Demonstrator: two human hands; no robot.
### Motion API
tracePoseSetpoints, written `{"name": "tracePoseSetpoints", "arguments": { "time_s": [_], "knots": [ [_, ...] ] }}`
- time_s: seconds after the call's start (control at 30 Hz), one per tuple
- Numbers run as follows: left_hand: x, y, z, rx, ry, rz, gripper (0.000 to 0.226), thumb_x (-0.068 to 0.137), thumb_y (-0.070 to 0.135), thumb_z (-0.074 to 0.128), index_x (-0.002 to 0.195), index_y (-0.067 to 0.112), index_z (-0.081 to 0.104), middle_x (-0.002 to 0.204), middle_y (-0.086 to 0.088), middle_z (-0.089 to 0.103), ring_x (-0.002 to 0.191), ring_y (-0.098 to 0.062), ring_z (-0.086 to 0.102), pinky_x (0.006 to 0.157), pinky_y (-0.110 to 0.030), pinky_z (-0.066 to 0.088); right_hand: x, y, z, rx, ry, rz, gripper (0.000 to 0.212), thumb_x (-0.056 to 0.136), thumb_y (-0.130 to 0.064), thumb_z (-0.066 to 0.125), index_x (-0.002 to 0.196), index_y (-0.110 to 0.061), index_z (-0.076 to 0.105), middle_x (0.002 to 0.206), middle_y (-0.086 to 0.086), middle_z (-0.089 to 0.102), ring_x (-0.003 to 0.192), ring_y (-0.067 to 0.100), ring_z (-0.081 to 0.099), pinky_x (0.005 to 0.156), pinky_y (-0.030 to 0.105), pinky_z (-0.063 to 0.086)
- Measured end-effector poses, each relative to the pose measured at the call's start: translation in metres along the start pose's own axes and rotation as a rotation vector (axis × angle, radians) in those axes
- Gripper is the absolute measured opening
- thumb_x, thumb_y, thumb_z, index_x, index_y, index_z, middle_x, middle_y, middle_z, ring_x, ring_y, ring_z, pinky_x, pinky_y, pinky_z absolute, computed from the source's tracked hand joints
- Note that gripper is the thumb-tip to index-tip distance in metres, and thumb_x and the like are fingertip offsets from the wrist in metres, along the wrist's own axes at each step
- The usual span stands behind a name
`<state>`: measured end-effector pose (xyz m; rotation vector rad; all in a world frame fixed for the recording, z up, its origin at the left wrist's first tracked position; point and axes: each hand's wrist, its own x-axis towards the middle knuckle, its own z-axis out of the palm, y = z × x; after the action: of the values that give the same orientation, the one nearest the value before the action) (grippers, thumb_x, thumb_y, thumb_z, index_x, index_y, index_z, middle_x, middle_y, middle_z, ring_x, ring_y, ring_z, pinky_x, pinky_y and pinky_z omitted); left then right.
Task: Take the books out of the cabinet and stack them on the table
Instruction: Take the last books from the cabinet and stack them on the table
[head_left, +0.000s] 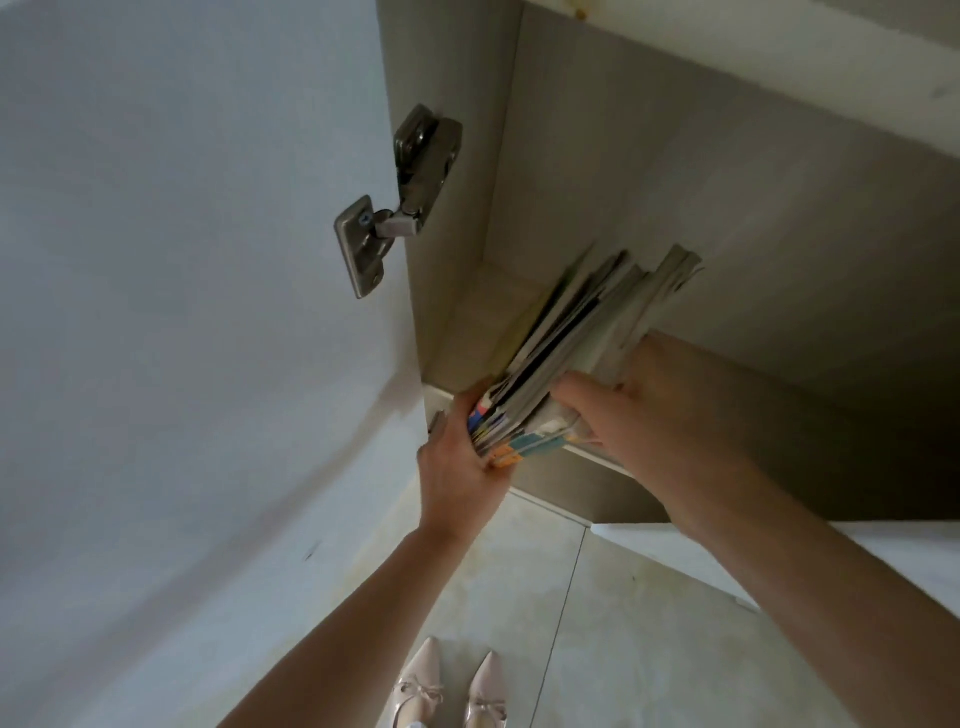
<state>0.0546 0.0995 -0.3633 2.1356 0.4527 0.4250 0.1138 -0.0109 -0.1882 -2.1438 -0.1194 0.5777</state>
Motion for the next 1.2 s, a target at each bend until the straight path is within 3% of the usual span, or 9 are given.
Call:
{"name": "tracePoseSetpoints", "arguments": {
  "time_s": [0.13,0.27,0.37,0.53,0.67,0.8,0.93,1.07,1.2],
  "knots": [
    [-0.008,-0.016,-0.015,-0.107,-0.04,0.012,0.065,0.071,0.011,0.082,0.125,0.024,0.049,0.092,0.018,0.06,0.083,0.006,0.055,0.069,0.001,0.046,-0.01,0.021,0.0,0.187,-0.109,0.006,0.039,0.087,-0.05,0.044,0.114,-0.022,0.05,0.093,-0.009,0.069,0.079,-0.001,0.07,0.066,0.011,0.052],
    [-0.003,-0.029,-0.024,-0.109,-0.054,0.087,0.066,0.067,0.006,0.086,0.125,0.003,0.056,0.099,0.015,0.06,0.094,0.009,0.055,0.075,0.002,0.045,0.026,0.068,-0.03,0.177,-0.075,0.018,0.021,0.097,-0.011,0.047,0.112,-0.023,0.053,0.113,-0.007,0.064,0.106,0.009,0.063,0.09,0.032,0.053],
    [-0.005,-0.033,-0.023,-0.151,-0.057,0.11,0.066,0.067,0.009,0.085,0.126,0.009,0.055,0.107,0.024,0.061,0.102,0.009,0.059,0.083,-0.011,0.053,0.06,0.083,-0.042,0.05,-0.15,-0.001,0.037,0.087,0.002,0.063,0.116,-0.016,0.049,0.117,0.0,0.061,0.098,-0.001,0.063,0.078,0.016,0.054],
    [-0.006,-0.047,-0.023,-0.19,-0.102,0.148,0.057,0.078,0.039,0.074,0.125,0.011,0.057,0.115,-0.002,0.066,0.106,-0.015,0.067,0.081,-0.04,0.061,0.119,0.102,-0.054,-0.193,-0.275,0.023,0.126,0.045,-0.048,0.092,0.146,-0.044,0.016,0.147,-0.001,0.041,0.131,0.015,0.046,0.106,0.04,0.043],
    [-0.006,-0.051,-0.026,-0.155,-0.12,0.201,0.044,0.084,0.034,0.072,0.124,0.039,0.055,0.114,0.002,0.068,0.105,-0.016,0.068,0.079,-0.042,0.061,0.109,0.061,-0.045,-0.271,-0.437,0.065,0.086,0.084,-0.017,0.069,0.15,-0.02,0.013,0.128,-0.013,0.031,0.126,0.004,0.029,0.066,-0.012,0.03],
    [-0.011,-0.066,-0.025,-0.16,-0.165,0.067,0.057,0.081,0.005,0.073,0.12,0.043,0.056,0.11,0.013,0.066,0.106,-0.02,0.065,0.09,-0.044,0.056,0.086,0.017,-0.036,-0.263,-0.41,0.097,0.061,0.089,0.005,0.056,0.143,0.0,0.028,0.135,0.003,0.041,0.127,0.017,0.04,0.049,0.0,0.034],
    [-0.019,-0.076,-0.024,-0.184,-0.179,-0.119,0.064,0.072,0.029,0.085,0.126,0.019,0.053,0.11,0.042,0.059,0.106,0.019,0.055,0.094,-0.018,0.05,0.107,0.054,-0.024,-0.083,-0.531,0.01,0.054,0.076,0.011,0.07,0.111,-0.024,0.047,0.093,-0.016,0.057,0.067,-0.024,0.055,0.049,-0.006,0.036],
    [-0.008,-0.075,-0.033,-0.239,-0.027,-0.155,0.056,0.071,0.036,0.084,0.121,0.025,0.062,0.119,0.009,0.067,0.117,-0.008,0.06,0.096,-0.035,0.053,0.12,0.079,-0.01,0.028,-0.486,-0.119,0.065,0.059,0.008,0.081,0.118,-0.009,0.058,0.109,-0.004,0.068,0.103,0.004,0.066,0.084,0.017,0.054],
    [-0.004,-0.061,-0.046,-0.309,-0.119,-0.241,0.044,0.064,0.035,0.084,0.104,0.041,0.07,0.102,0.011,0.075,0.099,-0.007,0.07,0.084,-0.044,0.058,0.111,0.095,-0.008,0.039,-0.429,-0.145,0.054,0.059,0.013,0.08,0.1,-0.019,0.066,0.096,-0.006,0.074,0.095,0.005,0.069,0.082,0.022,0.056]
  ]
}}
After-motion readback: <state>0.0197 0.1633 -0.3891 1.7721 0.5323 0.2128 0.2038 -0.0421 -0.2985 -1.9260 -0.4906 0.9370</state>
